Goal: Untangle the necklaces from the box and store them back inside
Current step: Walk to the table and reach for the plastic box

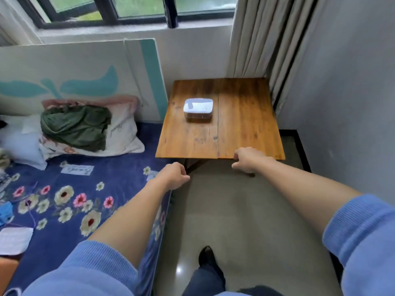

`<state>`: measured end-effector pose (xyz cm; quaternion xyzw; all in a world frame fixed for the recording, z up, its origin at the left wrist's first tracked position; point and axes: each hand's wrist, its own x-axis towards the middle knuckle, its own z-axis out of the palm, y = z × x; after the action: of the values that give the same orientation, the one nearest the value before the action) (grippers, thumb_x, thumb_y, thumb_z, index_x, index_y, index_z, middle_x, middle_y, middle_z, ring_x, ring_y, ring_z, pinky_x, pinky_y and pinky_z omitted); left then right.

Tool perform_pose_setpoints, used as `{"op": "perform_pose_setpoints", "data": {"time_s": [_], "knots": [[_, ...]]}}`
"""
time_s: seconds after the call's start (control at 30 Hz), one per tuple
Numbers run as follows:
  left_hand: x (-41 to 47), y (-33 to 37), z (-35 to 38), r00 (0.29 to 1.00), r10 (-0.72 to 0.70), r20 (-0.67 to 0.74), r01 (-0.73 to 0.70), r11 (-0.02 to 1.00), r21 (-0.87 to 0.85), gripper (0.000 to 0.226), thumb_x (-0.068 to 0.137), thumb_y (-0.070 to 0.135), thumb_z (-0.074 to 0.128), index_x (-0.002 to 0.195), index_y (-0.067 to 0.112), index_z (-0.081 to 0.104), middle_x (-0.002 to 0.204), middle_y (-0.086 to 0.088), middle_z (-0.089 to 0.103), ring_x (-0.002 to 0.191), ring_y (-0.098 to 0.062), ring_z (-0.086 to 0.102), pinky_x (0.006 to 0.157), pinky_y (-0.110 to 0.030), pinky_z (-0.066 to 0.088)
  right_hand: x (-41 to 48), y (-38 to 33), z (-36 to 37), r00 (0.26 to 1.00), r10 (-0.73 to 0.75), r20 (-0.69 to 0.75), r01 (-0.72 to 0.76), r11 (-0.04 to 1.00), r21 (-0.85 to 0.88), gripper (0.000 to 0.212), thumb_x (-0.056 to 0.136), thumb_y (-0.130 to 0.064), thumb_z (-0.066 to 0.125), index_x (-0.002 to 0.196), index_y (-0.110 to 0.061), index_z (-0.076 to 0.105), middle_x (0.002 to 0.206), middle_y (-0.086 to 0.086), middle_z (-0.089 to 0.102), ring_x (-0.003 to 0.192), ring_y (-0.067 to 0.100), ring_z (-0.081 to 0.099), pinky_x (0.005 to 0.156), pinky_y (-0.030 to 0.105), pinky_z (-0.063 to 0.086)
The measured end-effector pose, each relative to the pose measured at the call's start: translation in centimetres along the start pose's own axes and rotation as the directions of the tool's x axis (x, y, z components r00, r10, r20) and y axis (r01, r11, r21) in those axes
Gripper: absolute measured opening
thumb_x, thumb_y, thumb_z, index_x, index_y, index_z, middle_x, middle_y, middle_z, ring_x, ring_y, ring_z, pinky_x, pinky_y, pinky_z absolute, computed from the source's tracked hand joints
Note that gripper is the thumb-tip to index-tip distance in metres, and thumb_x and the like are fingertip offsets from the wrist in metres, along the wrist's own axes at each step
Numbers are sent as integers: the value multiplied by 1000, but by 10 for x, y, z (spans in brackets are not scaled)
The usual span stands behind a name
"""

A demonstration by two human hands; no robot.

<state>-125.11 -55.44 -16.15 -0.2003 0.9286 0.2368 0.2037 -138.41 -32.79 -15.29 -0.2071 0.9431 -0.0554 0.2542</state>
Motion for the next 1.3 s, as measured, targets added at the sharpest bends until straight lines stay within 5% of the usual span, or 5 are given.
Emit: {"op": "perform_pose_setpoints", "data": {"time_s": [0.23,0.77,0.93,1.17,1.3], "knots": [[113,22,-64,999,38,37,-37,999,-15,29,91,36,60,108,13,67,105,-3,63,92,-20,60,74,-30,50,91,-6,-63,996,25,-82,-23,999,21,38,91,-39,60,124,-19,59,119,6,63,90,22,58,60,28,44],[310,7,-119,985,-157,66,165,978,-128,19,89,40,62,93,21,65,88,3,63,82,-15,64,68,-29,52,353,-13,-90,992,-83,98,85,996,-20,31,88,-40,61,111,-20,60,100,2,64,80,20,60,61,30,52],[351,-13,-121,967,-212,141,240,942,-233,24,90,37,61,98,15,66,92,-2,66,87,-22,66,73,-32,53,403,-26,-79,985,-108,134,108,994,8,33,88,-38,59,116,-21,58,109,3,66,87,22,62,73,36,57],[443,-36,-128,955,-253,152,293,873,-389,19,92,31,59,103,15,62,104,-8,66,94,-26,64,82,-41,57,458,-32,-69,994,100,31,-103,990,92,38,89,-31,59,124,-20,51,105,4,66,78,20,61,65,34,56],[497,-35,-127,939,-276,206,342,812,-472,44,93,28,57,133,10,49,130,-13,57,112,-33,58,95,-47,52,489,-39,-62,975,221,34,-224,963,148,40,88,-30,56,125,-17,49,110,7,65,83,24,60,65,35,53]]}}
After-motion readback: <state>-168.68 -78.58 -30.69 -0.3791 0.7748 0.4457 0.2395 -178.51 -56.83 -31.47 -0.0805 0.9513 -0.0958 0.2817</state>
